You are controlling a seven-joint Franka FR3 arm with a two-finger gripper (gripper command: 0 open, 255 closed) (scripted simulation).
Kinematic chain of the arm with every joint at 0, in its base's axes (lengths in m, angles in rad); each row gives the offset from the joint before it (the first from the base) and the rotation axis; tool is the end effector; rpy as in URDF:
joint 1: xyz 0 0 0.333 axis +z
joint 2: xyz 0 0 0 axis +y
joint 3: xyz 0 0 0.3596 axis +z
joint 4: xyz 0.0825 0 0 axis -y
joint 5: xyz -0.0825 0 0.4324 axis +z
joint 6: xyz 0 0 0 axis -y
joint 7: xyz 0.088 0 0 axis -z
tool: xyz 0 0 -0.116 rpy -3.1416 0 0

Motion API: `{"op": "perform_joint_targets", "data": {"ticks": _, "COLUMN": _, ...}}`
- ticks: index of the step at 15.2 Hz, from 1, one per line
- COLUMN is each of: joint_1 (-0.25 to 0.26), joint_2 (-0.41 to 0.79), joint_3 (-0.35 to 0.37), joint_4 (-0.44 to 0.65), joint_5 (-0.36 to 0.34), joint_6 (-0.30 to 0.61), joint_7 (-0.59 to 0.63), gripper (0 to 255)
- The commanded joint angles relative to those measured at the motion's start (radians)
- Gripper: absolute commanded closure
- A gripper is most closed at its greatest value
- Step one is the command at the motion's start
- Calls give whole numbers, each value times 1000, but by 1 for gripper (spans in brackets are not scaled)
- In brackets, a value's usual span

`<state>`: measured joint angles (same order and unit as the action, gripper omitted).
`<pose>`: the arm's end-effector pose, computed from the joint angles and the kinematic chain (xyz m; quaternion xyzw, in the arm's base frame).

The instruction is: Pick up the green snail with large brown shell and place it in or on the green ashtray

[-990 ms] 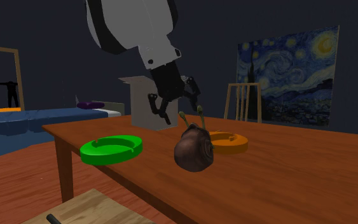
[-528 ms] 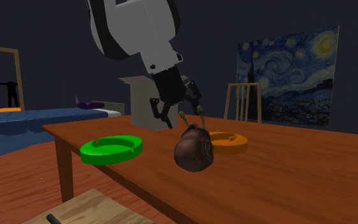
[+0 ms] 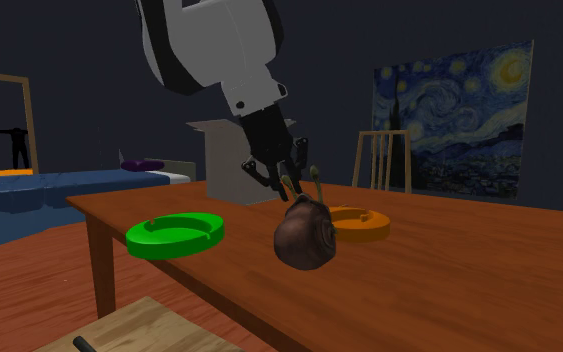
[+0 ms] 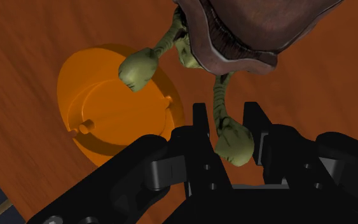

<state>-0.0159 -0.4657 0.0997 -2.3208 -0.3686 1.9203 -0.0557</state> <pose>0.4479 0.0138 0.5445 0.9727 0.1209 0.0315 0.1957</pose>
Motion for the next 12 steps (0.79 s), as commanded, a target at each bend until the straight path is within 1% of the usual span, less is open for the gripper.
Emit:
{"op": "perform_joint_targets", "data": {"ticks": 1, "joint_1": 0, "joint_2": 0, "joint_3": 0, "joint_4": 0, "joint_5": 0, "joint_6": 0, "joint_7": 0, "gripper": 255}}
{"op": "perform_joint_targets", "data": {"ticks": 4, "joint_1": 0, "joint_2": 0, "joint_3": 0, "joint_4": 0, "joint_5": 0, "joint_6": 0, "joint_7": 0, "gripper": 255}}
{"op": "perform_joint_targets", "data": {"ticks": 12, "joint_1": 1, "joint_2": -4, "joint_3": 2, "joint_4": 102, "joint_5": 12, "joint_6": -99, "joint_7": -37, "gripper": 255}}
